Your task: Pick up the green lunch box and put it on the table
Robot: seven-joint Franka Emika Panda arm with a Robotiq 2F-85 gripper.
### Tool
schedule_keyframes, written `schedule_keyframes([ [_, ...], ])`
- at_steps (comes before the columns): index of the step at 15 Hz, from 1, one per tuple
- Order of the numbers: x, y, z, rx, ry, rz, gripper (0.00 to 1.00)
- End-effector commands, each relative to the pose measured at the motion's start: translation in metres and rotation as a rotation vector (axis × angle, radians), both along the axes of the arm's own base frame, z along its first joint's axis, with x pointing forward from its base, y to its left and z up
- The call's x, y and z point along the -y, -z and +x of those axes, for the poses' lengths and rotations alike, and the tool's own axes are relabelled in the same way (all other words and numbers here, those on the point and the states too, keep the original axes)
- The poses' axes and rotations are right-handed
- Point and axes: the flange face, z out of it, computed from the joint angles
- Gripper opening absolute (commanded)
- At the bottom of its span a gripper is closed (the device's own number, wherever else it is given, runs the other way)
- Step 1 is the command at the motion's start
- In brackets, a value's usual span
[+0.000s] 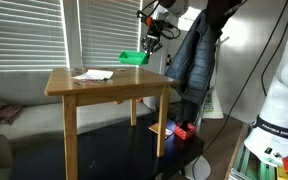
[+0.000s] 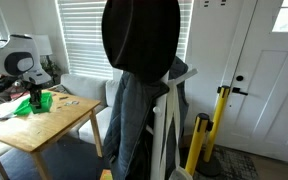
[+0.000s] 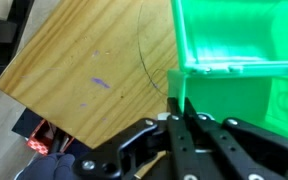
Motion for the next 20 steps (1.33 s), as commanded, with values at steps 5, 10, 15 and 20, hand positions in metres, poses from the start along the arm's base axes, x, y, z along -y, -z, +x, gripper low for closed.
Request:
schedule_keyframes([
  [5, -0.027, 0.03, 0.039, -0.092, 0.336, 0.124, 0.01],
  [10, -0.045, 0.054, 0.063, -0.078, 0.597, 0.114, 0.01],
  [15, -0.061, 0.06, 0.076, 0.004, 0.747, 0.089, 0.01],
  [20, -0.063, 0.021, 0.068, 0.05, 0.689, 0.081, 0.51],
])
